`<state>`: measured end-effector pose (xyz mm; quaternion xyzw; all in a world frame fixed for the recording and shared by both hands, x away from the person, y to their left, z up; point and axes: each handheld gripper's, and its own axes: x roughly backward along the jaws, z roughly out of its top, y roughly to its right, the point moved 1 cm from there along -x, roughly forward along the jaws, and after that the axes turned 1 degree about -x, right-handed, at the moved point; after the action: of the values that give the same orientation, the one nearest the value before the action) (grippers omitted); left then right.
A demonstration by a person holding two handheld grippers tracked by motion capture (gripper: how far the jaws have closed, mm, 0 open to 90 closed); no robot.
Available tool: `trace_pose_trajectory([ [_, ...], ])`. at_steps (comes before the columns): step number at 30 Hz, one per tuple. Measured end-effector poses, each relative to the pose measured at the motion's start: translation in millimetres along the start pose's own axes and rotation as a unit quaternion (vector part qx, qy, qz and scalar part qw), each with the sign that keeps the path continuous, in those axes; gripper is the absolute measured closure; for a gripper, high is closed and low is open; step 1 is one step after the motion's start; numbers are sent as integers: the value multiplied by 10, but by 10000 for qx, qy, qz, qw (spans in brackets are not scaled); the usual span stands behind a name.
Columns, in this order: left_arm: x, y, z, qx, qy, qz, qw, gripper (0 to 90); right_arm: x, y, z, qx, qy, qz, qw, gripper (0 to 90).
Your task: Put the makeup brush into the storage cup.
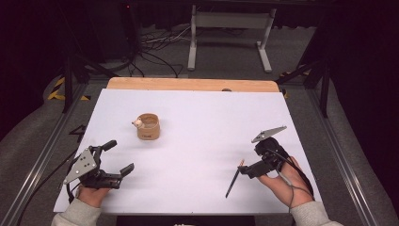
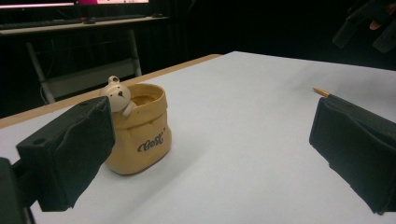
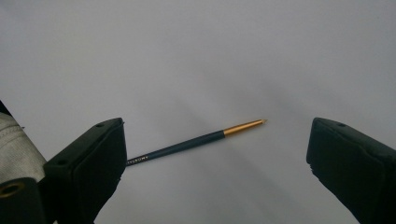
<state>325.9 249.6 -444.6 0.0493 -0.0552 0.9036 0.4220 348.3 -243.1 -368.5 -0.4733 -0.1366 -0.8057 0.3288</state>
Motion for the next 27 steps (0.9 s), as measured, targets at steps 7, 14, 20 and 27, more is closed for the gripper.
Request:
trace_pose_trajectory([
  [7,3,3,3,-18,7,6,10000,10,-33,-19,61,-76,-267,-13,9996,57],
  [14,3,4,-3,17,-14,-18,10000,10,-119,-56,113,-58,-541,91,9985,58],
  [20,6,10,-9,42,-24,-24,10000,9,-235,-80,132,-90,-774,149,9968,59],
  [27,8,11,-7,33,-38,-18,10000,9,-270,-82,160,-167,-863,136,9960,69],
])
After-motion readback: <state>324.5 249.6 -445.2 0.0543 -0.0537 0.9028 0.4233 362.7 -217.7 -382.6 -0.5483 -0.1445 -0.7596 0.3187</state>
